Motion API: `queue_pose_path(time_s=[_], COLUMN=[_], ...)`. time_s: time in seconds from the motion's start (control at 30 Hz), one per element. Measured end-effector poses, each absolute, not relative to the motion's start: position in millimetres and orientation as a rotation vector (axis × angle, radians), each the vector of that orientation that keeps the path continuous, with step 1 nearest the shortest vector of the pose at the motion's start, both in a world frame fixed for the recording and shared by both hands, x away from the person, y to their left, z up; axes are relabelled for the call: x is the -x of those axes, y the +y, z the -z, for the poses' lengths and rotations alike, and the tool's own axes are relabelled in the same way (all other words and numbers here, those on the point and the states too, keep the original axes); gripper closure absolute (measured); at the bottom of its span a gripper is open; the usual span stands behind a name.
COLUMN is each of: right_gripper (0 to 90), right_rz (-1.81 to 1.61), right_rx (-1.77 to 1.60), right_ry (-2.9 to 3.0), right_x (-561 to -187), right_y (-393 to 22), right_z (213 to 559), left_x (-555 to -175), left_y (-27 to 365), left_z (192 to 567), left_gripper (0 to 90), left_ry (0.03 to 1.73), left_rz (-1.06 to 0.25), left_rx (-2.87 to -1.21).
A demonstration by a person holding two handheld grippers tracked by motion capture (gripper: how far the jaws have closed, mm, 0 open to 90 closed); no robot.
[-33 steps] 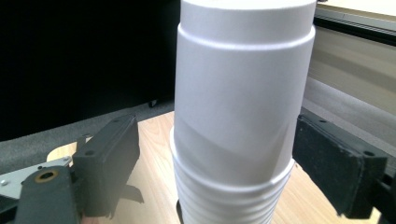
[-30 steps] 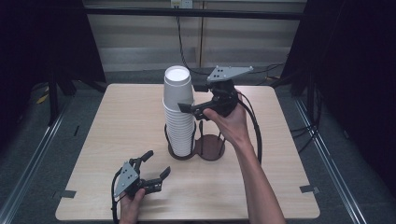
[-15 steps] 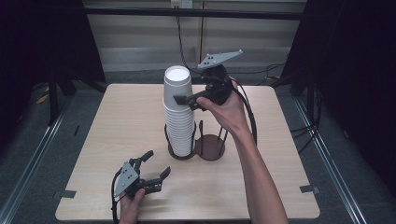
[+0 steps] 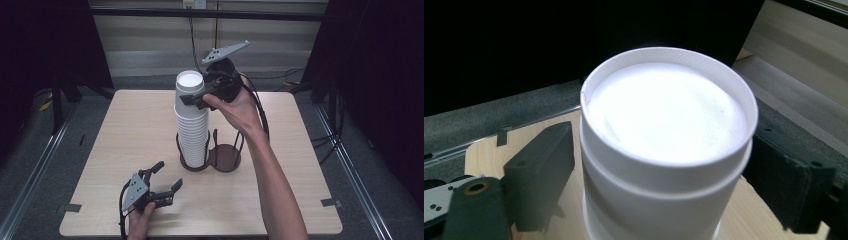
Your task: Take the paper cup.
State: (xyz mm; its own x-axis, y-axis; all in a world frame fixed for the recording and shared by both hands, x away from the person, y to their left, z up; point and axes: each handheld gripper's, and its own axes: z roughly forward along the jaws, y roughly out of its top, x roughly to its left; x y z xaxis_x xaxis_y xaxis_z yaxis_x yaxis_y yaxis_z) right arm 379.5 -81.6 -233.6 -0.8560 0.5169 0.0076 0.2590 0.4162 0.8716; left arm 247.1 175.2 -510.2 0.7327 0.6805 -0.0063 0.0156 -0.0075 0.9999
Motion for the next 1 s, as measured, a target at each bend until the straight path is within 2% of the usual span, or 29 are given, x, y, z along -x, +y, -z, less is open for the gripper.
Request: queue_pose_path(time_s=[1.0], right_gripper=[20.5], right_rz=[-1.375], right_rx=[-0.68], right_ry=[2.405], right_x=[-383.5], right_y=[-70.7], right_z=[232.6], left_x=[-246.7], left_y=[174.6], left_z=[510.4], left_gripper=[15.7], left_ry=[0.601], left_rz=[-0.567], left_rx=[-1.498])
